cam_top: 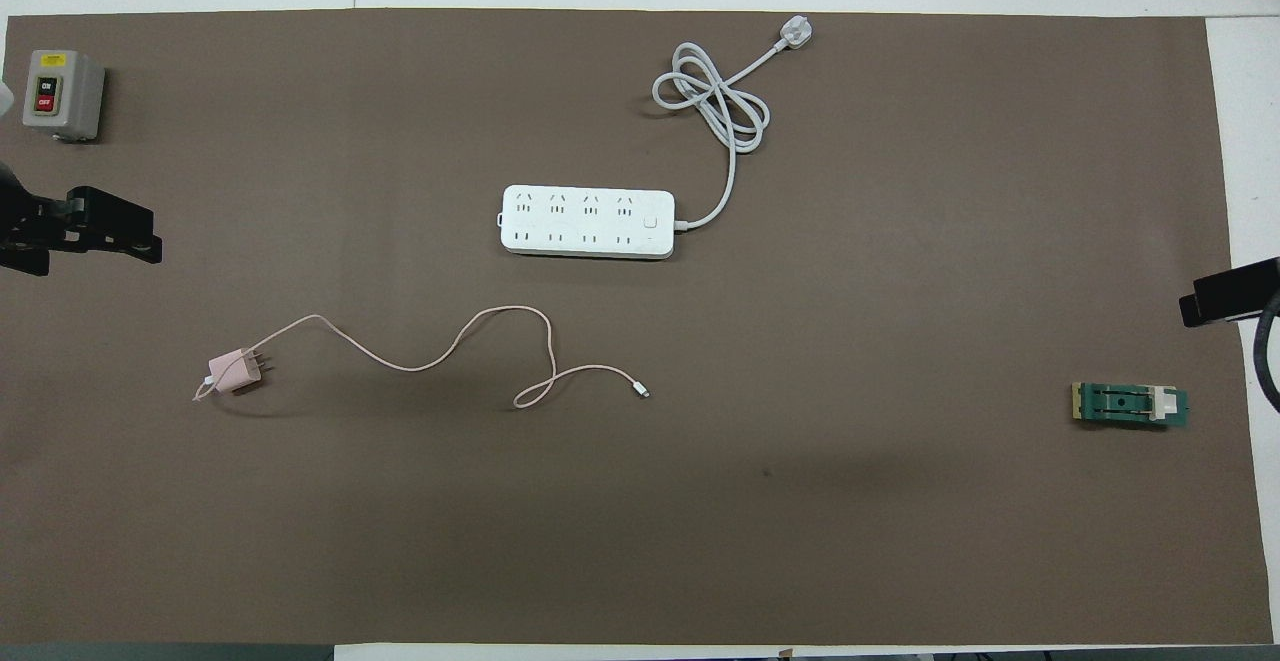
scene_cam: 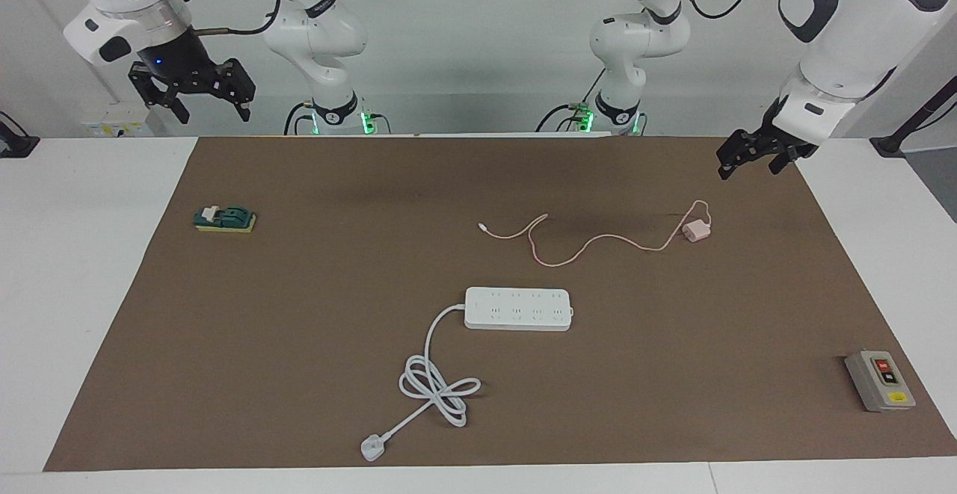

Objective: Unplug charger and place it aside

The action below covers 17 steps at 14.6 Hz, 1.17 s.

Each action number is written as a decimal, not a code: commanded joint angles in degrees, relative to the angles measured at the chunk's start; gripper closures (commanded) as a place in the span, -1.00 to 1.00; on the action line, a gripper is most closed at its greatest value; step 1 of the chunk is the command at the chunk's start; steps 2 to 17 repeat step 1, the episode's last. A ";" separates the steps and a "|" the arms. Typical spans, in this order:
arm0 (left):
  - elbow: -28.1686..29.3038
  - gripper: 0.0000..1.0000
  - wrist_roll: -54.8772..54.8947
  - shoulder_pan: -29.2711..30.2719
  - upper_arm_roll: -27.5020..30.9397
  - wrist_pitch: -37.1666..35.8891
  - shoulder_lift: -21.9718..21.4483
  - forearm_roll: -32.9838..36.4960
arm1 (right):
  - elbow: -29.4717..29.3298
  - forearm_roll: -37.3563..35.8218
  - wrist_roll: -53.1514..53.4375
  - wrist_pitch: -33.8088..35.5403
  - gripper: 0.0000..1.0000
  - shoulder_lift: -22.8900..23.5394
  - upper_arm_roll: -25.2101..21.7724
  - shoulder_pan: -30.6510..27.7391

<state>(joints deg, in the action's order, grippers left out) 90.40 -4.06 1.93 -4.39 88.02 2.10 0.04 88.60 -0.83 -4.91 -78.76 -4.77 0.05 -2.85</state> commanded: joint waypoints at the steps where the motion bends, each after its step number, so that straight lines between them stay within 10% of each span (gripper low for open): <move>1: 0.84 -1.00 -0.16 -0.96 0.96 0.31 -1.22 0.48 | 1.57 -0.84 -0.90 -0.43 -1.00 -1.38 0.57 -0.93; 17: 0.84 -1.00 -0.16 -0.96 0.96 0.31 -1.22 0.48 | 1.57 -0.84 -0.90 -0.43 -1.00 -1.38 0.57 -0.93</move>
